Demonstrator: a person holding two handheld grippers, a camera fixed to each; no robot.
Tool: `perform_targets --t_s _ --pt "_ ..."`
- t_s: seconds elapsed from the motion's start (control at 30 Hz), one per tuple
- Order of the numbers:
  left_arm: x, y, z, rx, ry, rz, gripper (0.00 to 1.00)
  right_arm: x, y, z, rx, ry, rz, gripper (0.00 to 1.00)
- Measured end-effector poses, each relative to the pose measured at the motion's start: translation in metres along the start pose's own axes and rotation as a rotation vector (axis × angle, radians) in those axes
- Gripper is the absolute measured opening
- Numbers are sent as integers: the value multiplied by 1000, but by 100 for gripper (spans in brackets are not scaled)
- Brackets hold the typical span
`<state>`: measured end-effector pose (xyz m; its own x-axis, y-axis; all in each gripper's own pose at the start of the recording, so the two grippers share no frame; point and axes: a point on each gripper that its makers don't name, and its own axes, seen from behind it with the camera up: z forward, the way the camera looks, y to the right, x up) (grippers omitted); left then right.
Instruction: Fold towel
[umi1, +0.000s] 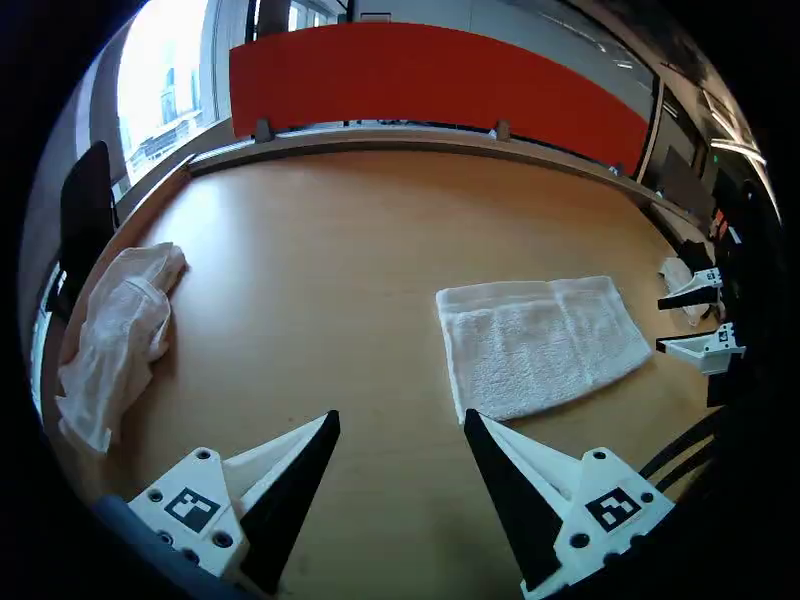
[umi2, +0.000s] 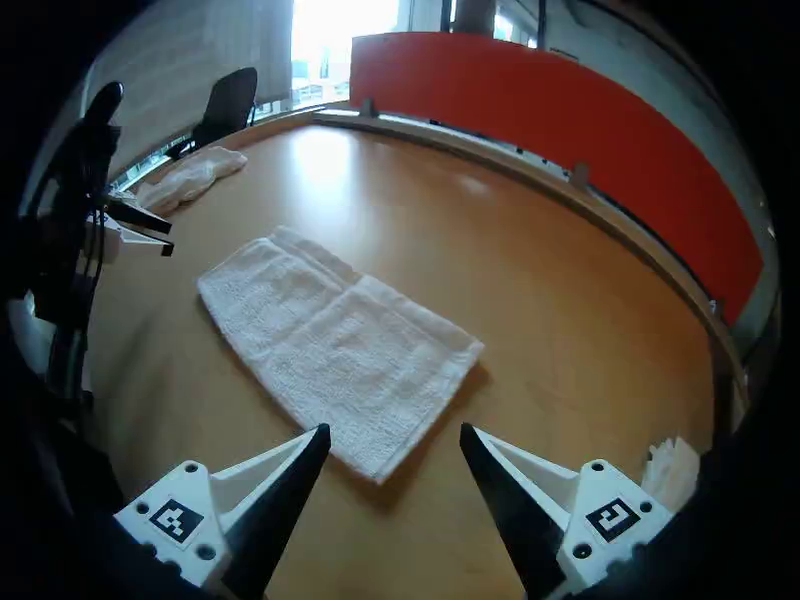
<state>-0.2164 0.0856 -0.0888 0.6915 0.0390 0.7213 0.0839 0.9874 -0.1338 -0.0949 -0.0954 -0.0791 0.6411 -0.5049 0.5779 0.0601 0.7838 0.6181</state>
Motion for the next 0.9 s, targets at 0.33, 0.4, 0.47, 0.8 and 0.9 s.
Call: perform_targets --t_s 0.33,0.4,0.47,0.8,0.9 --pt "-9 -9 -7 17 -12 -13 92 -26 -8 10 35 -48 -5 99" --pt "-10 -10 -8 19 -14 -15 92 -29 -9 10 41 -53 -2 97" --pt "-11 -11 -9 20 -15 -16 93 -31 -10 10 44 -60 2 93" --pt "-10 -13 -9 19 -14 -17 92 -40 -11 11 75 -96 12 61" --pt "-10 -12 -9 16 -15 -17 92 -44 -13 12 89 -112 6 54"
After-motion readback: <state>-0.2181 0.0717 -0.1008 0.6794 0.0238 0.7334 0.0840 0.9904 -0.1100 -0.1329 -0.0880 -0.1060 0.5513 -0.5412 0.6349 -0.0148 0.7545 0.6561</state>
